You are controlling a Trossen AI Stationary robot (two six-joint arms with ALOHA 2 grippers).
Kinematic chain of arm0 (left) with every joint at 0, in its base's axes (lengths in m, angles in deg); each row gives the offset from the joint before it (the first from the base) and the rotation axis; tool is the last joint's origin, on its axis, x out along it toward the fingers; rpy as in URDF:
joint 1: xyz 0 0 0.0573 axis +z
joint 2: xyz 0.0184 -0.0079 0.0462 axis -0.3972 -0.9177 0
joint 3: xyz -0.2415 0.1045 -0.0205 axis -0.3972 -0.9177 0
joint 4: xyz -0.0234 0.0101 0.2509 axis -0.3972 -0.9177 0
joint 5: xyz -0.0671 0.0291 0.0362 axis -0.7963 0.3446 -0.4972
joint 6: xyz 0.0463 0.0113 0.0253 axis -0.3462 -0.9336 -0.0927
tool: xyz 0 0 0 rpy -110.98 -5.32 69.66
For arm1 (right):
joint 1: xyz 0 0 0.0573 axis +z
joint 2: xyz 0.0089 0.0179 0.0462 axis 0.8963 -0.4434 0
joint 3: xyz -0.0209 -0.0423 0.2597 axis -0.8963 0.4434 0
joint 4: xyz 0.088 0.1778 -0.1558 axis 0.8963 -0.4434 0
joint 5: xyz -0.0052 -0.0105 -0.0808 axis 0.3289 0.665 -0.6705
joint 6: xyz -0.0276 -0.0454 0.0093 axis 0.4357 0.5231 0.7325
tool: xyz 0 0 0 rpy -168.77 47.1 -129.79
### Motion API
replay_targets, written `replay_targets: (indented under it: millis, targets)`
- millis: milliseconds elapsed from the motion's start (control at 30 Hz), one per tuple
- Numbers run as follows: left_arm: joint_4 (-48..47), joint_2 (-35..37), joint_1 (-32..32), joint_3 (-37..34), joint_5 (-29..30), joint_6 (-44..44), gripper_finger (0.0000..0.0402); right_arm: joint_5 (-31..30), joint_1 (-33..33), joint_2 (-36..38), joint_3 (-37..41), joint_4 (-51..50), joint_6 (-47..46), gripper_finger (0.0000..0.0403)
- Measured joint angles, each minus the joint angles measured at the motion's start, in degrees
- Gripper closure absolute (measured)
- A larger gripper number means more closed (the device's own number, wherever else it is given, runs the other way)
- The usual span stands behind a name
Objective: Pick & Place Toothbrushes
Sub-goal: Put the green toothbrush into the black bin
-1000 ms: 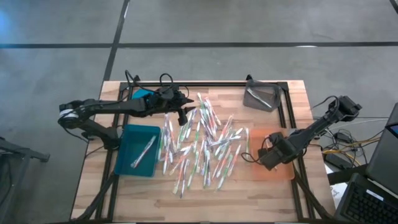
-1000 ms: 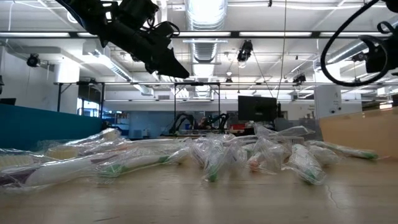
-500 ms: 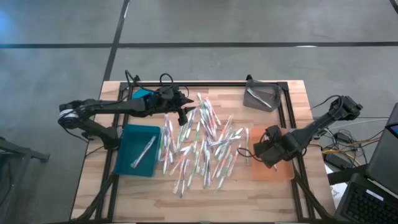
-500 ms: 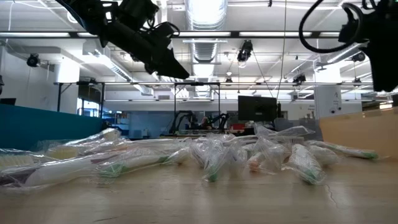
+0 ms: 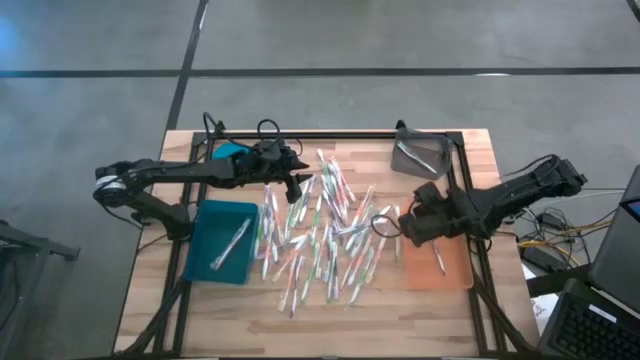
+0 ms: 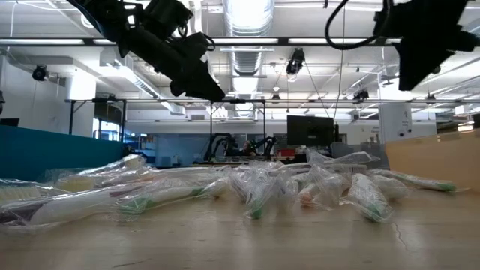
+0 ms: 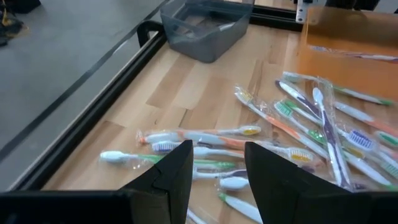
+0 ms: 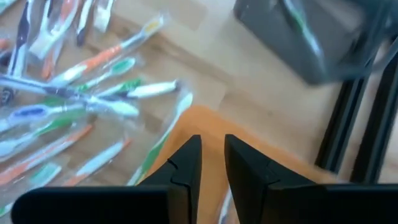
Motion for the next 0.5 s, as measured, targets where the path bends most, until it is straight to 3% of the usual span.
replay_targets:
  millis: [233, 500]
  targets:
    - [-0.55, -0.02, -0.04, 0.00, 0.00, 3.04, 0.0250, -2.71, -8.28, -0.02, -2.64, 2.27, 16.40, 0.0315]
    - [-0.57, -0.02, -0.07, 0.00, -0.04, 6.08, 0.0250, -3.21, -16.72, -0.02, -3.54, 16.85, 39.20, 0.0287]
